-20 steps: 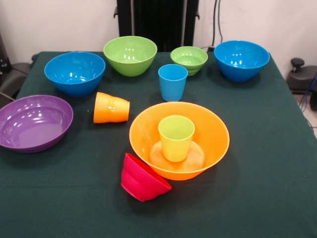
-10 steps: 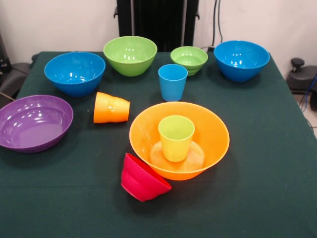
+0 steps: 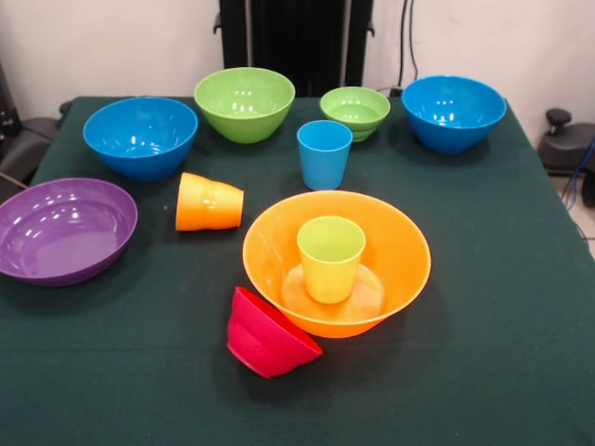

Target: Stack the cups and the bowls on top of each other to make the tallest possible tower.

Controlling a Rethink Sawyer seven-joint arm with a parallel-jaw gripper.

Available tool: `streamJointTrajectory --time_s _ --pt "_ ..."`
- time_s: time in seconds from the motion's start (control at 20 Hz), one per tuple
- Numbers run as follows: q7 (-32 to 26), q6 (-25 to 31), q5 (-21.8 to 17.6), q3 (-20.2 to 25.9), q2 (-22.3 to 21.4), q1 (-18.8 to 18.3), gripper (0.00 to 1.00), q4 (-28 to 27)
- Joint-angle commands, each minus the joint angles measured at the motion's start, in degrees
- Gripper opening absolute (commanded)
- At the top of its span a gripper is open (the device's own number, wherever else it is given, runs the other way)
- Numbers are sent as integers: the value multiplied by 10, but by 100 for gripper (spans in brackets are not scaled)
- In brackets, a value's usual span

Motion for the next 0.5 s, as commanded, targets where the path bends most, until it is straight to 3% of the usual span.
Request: streamJointTrajectory --time_s 0.05,0.5 --pt "-92 -32 -50 73 53 -1 100 62" --pt "-64 -52 -61 87 76 0 100 59"
